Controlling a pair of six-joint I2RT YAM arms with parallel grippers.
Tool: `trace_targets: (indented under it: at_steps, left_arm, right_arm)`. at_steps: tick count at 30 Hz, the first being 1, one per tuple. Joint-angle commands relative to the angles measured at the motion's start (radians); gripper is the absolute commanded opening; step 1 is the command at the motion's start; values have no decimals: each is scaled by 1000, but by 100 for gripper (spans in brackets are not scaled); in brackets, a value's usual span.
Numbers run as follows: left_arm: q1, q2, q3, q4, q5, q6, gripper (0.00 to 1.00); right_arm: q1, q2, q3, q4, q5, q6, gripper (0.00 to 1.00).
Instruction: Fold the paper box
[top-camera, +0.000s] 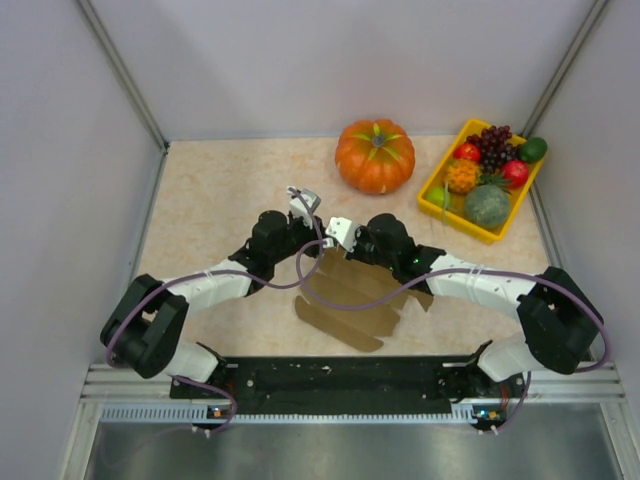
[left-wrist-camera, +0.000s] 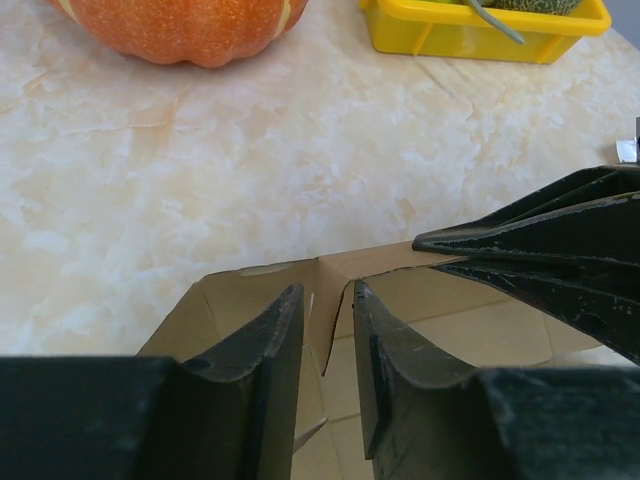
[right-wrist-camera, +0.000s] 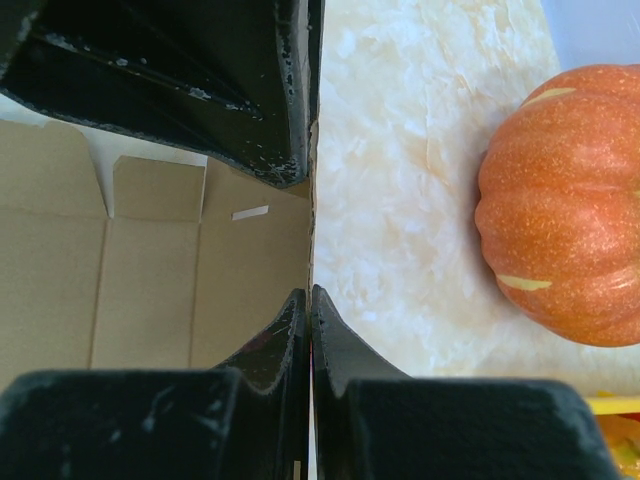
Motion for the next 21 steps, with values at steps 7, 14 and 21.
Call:
trace_targets:
  at_steps: [7,14,21]
  left_arm:
    - [-7,38,31,24,0,52,22]
    - [-8,36,17,46,-6,37,20]
    - [-37,25,17,71,-161,45,0]
  right_arm:
    - [11,-22,49,74,-38,39,0]
    - [9,-18,58,71,-38,39,0]
    - [14,-60,138,-99,197,322,53]
